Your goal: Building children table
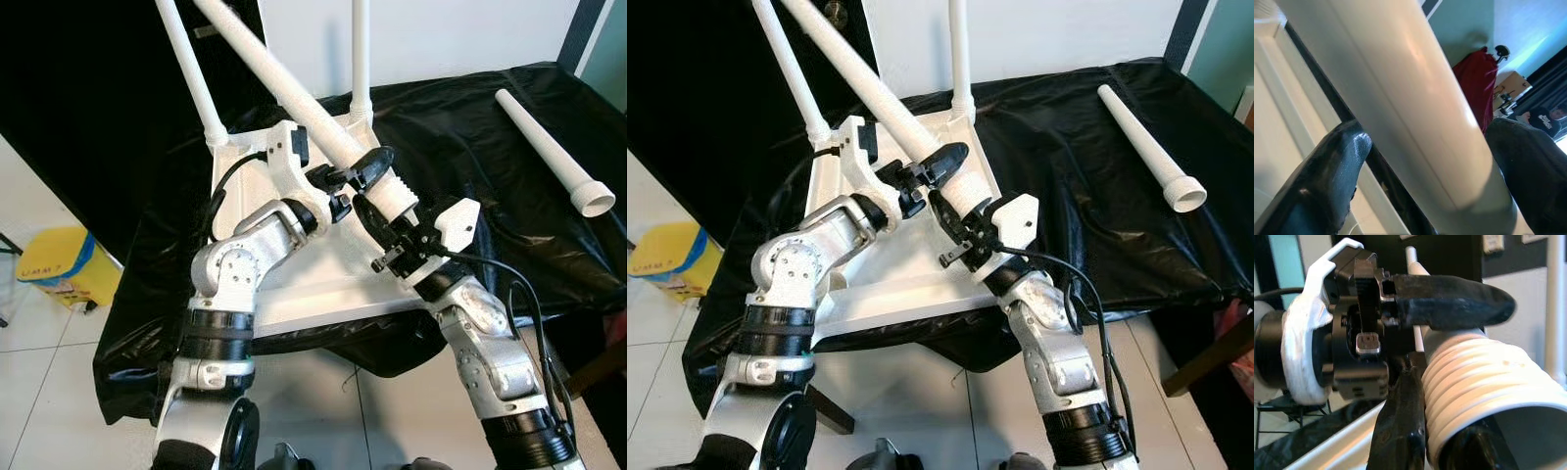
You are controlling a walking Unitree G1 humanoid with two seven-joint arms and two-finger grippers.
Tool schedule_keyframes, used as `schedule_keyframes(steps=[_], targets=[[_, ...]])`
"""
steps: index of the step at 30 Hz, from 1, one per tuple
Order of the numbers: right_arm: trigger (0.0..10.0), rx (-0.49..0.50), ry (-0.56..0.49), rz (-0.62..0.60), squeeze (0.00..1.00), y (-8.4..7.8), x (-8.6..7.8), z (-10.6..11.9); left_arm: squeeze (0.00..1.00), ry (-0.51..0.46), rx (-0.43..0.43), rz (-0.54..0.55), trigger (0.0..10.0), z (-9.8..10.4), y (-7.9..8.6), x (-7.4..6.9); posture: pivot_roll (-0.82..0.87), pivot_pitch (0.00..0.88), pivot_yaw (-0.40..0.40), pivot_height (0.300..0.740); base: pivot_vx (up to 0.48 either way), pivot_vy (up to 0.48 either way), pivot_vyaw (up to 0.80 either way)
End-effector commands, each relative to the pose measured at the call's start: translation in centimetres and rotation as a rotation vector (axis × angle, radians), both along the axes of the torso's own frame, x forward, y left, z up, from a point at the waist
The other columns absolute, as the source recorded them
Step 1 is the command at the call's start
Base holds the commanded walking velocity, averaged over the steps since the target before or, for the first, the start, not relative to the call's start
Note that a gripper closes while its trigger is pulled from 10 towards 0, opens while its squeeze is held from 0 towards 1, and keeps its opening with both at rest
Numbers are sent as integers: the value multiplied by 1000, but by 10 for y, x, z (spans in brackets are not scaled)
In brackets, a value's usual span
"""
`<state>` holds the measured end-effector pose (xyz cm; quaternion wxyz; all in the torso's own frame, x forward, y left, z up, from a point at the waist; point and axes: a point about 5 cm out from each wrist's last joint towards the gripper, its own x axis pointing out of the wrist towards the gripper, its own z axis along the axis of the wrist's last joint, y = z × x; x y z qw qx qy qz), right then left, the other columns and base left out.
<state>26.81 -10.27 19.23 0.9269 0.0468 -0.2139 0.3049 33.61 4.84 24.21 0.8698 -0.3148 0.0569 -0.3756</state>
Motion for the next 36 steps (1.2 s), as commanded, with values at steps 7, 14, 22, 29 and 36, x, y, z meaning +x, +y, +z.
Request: schedule_keyframes(steps=[7,14,22,29,36], targets=[[10000,-1,30,44,0,1,-10,-4,0,-47,-99,-49,10000,10,8,10,-193,5,126,740,0,0,0],[10000,-29,61,68,0,-1,-15,-10,0,25,-92,52,10000,8,29,33,-199,0,128,740,0,0,0],[10000,-52,70,86,0,-2,-15,-11,0,114,-50,195,10000,6,52,60,-199,0,124,740,0,0,0],[10000,-59,72,93,0,-2,-17,-10,0,147,-84,249,10000,9,63,68,-203,5,127,740,0,0,0],[10000,-62,74,94,0,-2,-18,-10,0,168,-147,232,0,10,62,69,-201,12,128,740,0,0,0]])
